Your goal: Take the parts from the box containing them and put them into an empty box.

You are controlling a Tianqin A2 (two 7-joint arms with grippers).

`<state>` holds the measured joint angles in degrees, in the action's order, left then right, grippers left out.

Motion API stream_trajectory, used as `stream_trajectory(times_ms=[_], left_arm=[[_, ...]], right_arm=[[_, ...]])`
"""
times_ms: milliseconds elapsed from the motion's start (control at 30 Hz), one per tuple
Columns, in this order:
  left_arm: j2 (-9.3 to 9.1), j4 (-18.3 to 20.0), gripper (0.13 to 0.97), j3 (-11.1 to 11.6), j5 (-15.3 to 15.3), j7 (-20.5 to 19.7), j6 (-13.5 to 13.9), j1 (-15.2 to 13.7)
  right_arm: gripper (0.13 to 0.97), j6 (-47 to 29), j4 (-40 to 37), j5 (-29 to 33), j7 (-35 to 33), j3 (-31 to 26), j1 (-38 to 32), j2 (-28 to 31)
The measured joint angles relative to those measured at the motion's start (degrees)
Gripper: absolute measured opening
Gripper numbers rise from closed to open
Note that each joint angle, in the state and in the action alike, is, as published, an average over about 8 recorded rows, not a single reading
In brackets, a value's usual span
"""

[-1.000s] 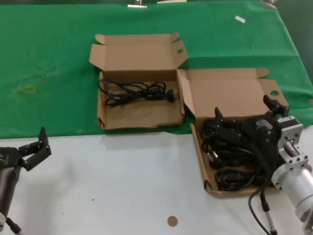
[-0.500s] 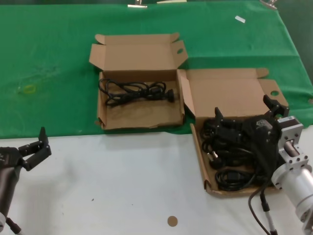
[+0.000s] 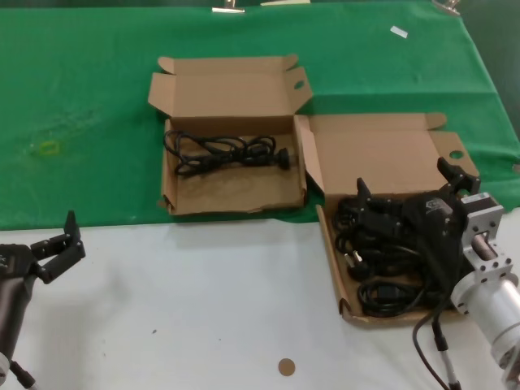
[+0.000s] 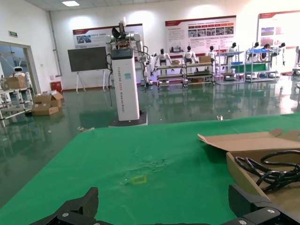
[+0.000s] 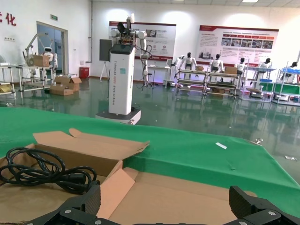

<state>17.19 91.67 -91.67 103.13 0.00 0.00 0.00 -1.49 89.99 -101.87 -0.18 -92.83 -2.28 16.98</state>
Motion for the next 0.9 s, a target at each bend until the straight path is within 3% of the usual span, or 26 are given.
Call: stream_trajectory(times_ms=[900], left_arm=[[0.00, 0.0, 0.966, 0.0, 0.0, 0.0, 0.0, 0.0]], right_arm=[[0.966, 0.0, 0.0, 0.0, 0.0, 0.0, 0.0, 0.0]])
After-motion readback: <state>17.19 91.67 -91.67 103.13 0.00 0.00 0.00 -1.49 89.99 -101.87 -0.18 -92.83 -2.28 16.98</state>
